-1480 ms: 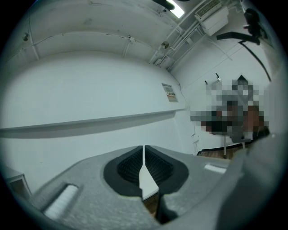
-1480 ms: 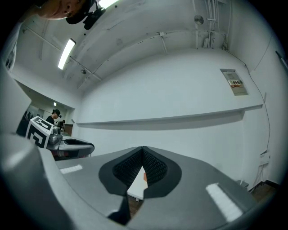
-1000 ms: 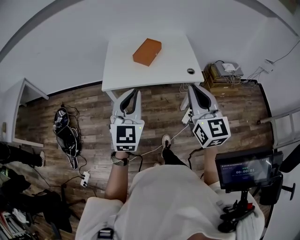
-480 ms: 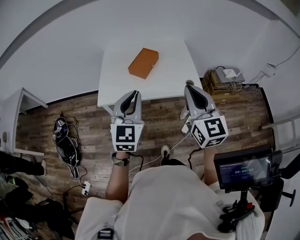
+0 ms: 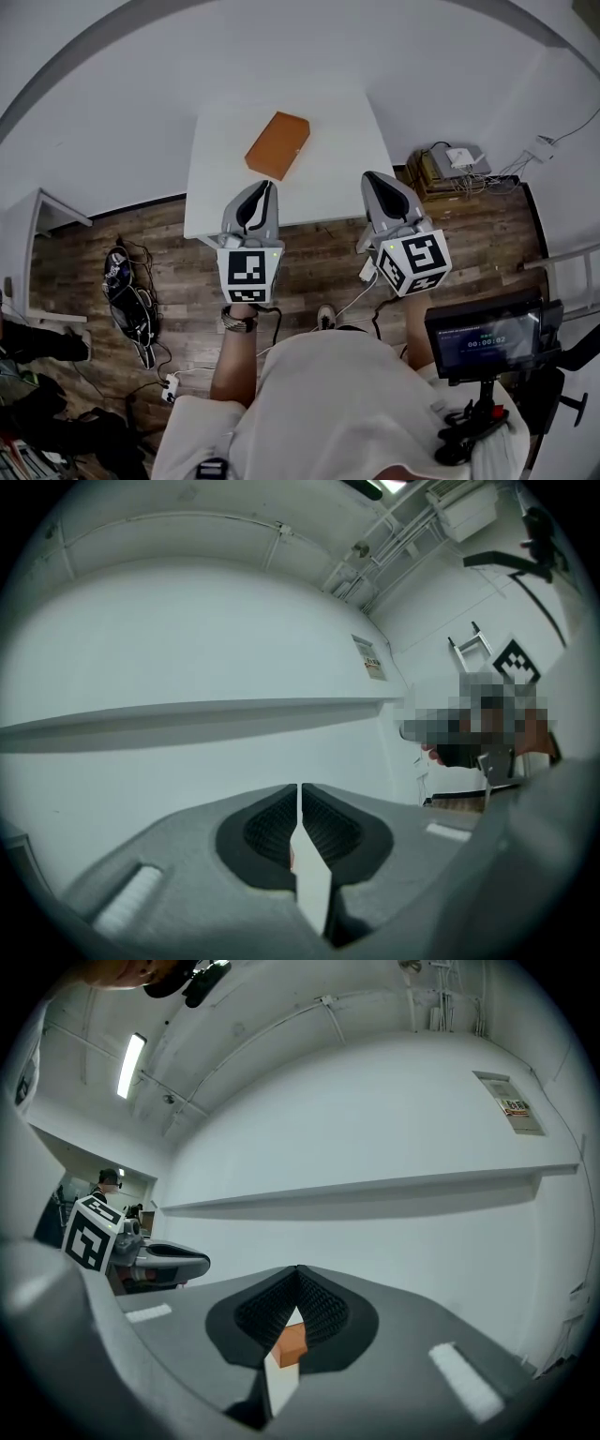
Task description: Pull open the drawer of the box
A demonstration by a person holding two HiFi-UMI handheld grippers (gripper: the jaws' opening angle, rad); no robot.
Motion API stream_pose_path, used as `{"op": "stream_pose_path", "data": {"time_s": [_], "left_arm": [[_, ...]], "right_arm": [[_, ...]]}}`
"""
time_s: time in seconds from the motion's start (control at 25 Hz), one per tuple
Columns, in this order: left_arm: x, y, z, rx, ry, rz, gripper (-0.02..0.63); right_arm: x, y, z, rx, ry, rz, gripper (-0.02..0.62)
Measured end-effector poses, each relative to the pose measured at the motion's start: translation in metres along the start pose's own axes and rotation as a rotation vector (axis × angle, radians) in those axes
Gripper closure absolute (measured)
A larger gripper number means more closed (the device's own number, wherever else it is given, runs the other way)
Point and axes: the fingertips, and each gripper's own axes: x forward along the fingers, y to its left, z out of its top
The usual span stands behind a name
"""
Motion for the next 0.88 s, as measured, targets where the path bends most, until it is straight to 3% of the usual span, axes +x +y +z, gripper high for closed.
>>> {"op": "stream_pose_path", "data": {"time_s": [0.72, 0.88], "left_arm": [[0.070, 0.036, -0.027, -0.001, 0.053, 0.054, 0.584], [0.109, 0.056, -0.047, -0.014, 0.076, 0.044, 0.584]], "right_arm": [[0.078, -0.042, -0.035, 0.026, 0.086, 0.010, 0.594], [0.123, -0.058, -0.050, 0.032, 0.116, 0.004, 0.594]]}}
